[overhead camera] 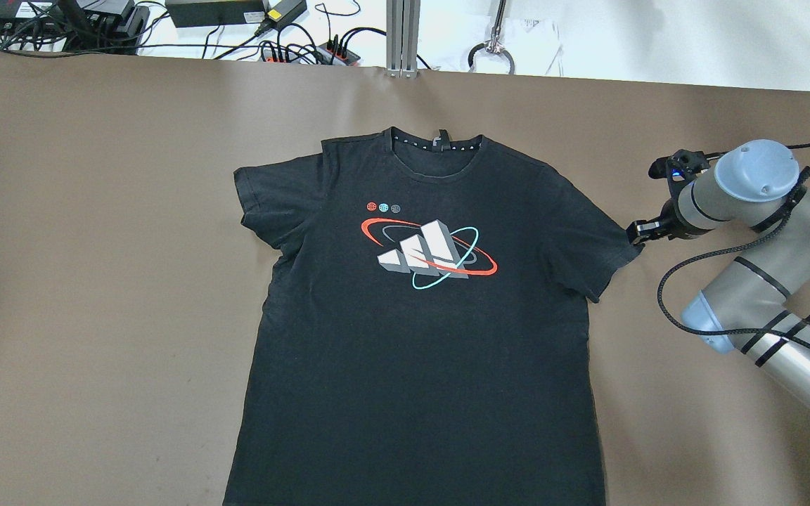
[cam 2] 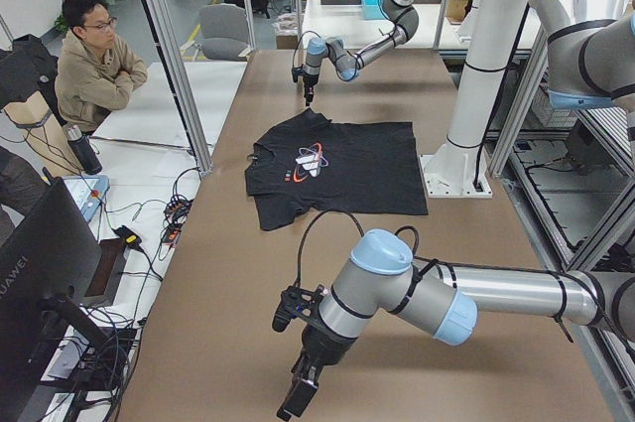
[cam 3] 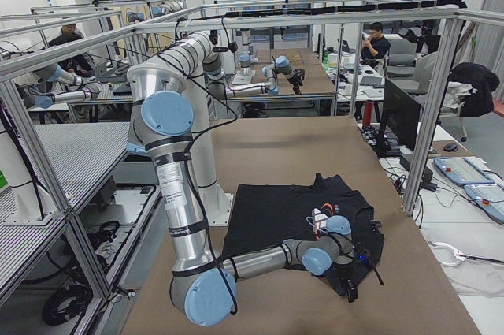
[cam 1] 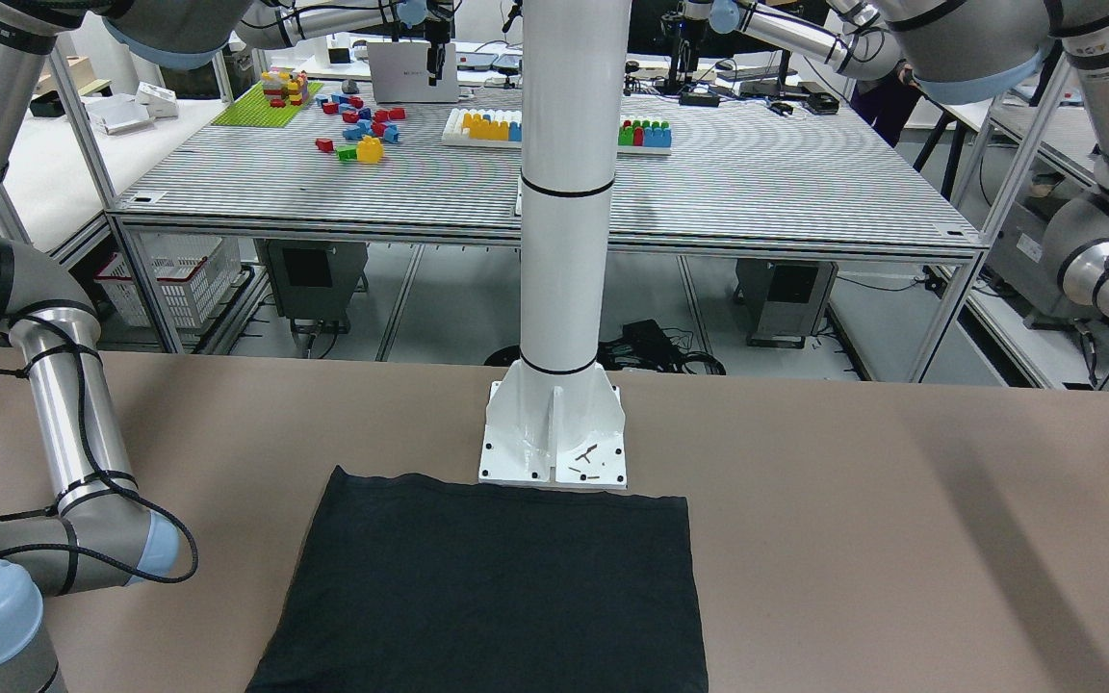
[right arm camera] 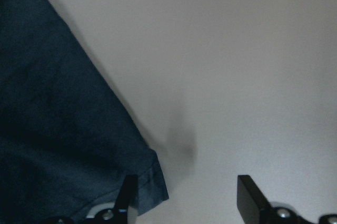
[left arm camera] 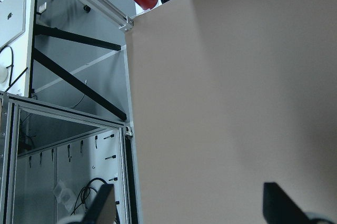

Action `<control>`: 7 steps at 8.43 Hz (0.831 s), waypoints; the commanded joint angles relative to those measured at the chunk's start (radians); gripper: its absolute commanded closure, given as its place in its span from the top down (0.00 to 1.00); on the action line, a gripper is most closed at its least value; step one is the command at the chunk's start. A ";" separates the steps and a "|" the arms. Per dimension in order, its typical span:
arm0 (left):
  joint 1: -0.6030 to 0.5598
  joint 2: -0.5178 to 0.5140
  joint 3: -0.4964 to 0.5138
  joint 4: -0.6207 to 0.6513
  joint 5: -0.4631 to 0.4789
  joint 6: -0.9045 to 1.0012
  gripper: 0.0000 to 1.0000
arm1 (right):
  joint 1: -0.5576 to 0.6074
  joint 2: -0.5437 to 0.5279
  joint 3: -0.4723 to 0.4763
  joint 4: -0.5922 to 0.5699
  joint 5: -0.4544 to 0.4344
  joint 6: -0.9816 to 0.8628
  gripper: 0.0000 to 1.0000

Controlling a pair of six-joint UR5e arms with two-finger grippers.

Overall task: Fold clothes
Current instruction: 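Move the right gripper over the shirt sleeve farthest from the left arm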

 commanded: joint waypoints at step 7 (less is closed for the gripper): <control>-0.002 0.000 0.000 -0.004 -0.012 0.000 1.00 | -0.020 0.008 -0.024 0.000 0.003 -0.004 0.00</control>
